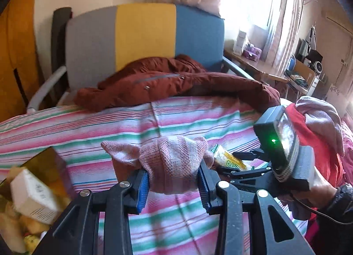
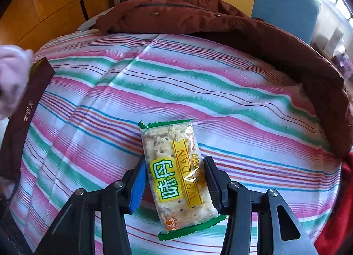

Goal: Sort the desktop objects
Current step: 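Carry the yellow packet and pink sock over the gold tray and open both tools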

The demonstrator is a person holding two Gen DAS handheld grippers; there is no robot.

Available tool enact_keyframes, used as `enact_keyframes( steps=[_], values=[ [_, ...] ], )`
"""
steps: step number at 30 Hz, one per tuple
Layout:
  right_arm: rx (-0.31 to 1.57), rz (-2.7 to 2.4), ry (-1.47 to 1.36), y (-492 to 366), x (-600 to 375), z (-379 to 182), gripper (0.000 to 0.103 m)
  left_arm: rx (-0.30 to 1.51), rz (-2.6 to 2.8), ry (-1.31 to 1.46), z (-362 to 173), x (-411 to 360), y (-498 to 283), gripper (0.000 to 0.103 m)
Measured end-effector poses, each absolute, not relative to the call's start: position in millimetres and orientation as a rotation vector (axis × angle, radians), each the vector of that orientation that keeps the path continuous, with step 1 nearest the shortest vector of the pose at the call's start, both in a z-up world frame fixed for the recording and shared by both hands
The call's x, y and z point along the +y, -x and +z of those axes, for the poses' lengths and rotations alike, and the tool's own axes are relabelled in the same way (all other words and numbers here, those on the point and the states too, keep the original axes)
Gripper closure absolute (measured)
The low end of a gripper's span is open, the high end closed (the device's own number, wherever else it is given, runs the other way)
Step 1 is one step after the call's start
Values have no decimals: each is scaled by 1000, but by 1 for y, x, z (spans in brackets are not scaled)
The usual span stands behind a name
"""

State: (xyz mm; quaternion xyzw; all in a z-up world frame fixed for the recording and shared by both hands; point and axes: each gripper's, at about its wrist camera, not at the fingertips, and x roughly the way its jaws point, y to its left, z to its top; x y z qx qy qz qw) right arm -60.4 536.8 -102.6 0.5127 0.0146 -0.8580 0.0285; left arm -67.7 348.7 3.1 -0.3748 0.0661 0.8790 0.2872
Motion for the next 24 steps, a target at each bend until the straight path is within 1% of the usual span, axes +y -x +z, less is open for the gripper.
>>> enact_keyframes(
  steps=[10, 16, 24],
  values=[
    [56, -2620, -1612, 54, 485, -102, 53, 143, 2440, 1036, 2, 273, 53, 65],
    [-25, -2594, -1619, 51, 455, -97, 53, 90, 2489, 1069, -3, 225, 45, 65],
    [-41, -2573, -1554, 44, 406, -75, 53, -16, 2578, 1118, -11, 147, 35, 65]
  ],
)
